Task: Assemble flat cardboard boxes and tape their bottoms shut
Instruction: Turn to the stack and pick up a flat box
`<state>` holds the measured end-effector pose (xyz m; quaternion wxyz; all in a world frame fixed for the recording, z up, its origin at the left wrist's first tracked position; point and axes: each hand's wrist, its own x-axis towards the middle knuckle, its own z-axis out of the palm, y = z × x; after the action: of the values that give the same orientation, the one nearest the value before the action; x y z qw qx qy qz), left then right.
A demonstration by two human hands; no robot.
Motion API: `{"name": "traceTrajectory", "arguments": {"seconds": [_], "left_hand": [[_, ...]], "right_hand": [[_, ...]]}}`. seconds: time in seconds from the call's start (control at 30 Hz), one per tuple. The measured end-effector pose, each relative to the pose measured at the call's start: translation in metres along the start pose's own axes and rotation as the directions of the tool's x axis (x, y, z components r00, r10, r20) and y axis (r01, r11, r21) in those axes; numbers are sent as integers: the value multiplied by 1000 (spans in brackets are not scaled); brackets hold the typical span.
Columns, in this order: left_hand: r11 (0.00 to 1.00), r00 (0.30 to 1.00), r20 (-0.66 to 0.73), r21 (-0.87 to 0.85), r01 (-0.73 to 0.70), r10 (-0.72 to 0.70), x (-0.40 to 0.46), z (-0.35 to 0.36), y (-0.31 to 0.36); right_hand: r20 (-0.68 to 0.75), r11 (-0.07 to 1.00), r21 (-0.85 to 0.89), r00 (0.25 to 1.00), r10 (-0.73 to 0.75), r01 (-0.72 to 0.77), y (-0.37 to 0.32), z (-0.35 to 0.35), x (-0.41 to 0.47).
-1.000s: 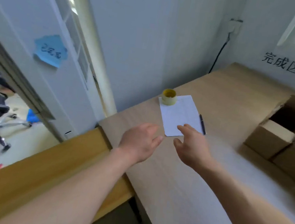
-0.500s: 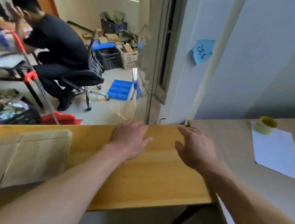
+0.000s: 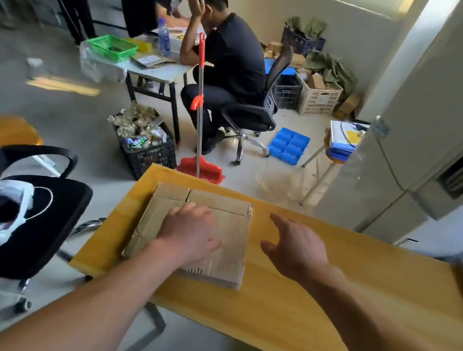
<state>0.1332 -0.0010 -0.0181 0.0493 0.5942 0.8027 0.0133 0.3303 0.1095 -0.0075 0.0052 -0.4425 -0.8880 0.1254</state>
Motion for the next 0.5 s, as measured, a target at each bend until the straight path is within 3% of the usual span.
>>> {"name": "traceTrajectory", "arguments": {"seconds": [0.27, 0.4, 0.5], "left_hand": [[972, 965, 141, -49, 230, -221, -26, 37, -77], [927, 897, 299, -88, 366, -326, -23, 68, -94], [900, 848, 381, -81, 428, -369, -13, 91, -110]], "right_hand": [[222, 996, 23, 971, -87, 84, -46, 76, 37], [319, 998, 25, 945, -67, 63, -35, 116, 38], [306, 994, 71, 947, -95, 77, -33, 138, 42]]}}
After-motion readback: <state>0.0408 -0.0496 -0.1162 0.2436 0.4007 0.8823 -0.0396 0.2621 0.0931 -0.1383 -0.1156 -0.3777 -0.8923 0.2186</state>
